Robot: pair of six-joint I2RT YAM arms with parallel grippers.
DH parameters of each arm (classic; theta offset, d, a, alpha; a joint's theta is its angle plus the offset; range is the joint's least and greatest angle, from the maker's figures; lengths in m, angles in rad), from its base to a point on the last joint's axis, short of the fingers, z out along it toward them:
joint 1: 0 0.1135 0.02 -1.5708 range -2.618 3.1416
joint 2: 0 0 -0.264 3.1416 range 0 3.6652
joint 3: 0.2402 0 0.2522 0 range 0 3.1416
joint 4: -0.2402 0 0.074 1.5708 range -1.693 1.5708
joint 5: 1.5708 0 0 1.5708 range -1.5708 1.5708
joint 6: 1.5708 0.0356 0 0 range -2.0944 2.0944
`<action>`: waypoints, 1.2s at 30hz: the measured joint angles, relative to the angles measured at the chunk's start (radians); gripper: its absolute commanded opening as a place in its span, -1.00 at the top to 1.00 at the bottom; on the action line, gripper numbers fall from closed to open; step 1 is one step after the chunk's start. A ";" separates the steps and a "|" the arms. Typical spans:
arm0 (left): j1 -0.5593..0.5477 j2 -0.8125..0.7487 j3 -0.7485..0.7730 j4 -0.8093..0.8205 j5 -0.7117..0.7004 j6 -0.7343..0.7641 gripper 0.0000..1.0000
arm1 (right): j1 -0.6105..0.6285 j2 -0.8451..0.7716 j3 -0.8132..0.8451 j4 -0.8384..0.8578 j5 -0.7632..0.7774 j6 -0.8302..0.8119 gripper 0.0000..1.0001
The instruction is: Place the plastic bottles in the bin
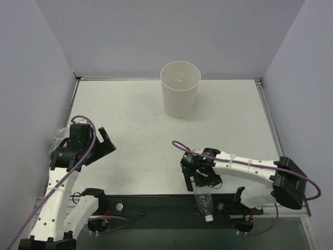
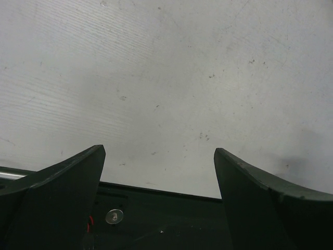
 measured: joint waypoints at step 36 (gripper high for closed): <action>-0.003 -0.003 0.126 -0.012 -0.021 -0.019 -0.95 | -0.416 0.338 1.142 0.476 0.286 -0.685 0.36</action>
